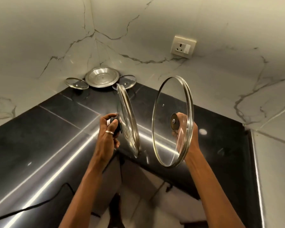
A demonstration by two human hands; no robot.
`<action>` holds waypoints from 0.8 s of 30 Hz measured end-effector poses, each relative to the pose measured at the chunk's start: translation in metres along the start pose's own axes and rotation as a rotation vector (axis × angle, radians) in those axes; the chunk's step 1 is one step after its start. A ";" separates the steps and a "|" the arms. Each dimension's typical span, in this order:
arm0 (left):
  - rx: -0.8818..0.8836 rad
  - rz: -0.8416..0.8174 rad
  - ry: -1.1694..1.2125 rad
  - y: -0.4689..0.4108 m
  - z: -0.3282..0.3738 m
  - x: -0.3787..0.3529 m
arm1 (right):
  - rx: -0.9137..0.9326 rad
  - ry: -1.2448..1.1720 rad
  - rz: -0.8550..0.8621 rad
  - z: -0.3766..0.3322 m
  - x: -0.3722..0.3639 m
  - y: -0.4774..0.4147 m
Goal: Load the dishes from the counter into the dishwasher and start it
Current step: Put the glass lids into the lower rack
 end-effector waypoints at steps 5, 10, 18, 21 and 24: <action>0.038 -0.038 0.032 0.110 -0.006 -0.036 | -0.051 -0.060 0.025 -0.022 0.078 0.087; 0.065 -0.074 0.035 0.197 -0.003 -0.052 | -0.012 -0.009 0.055 -0.033 0.129 0.149; 0.105 -0.163 0.074 0.290 -0.003 -0.056 | 0.050 0.012 0.175 -0.034 0.178 0.253; 0.122 -0.180 0.073 0.328 -0.010 -0.050 | 0.032 0.035 0.243 -0.026 0.195 0.299; 0.142 -0.221 0.060 0.378 -0.014 -0.043 | 0.000 0.035 0.287 -0.015 0.211 0.352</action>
Point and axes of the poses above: each hand's wrist, its own y-axis away from the middle knuckle, its own x-axis out of the back of the hand, z = x × y, the point moved 2 cm from there along -y, towards the middle knuckle, and after that the axes turned 13 degrees about -y, right-handed, at the moved point
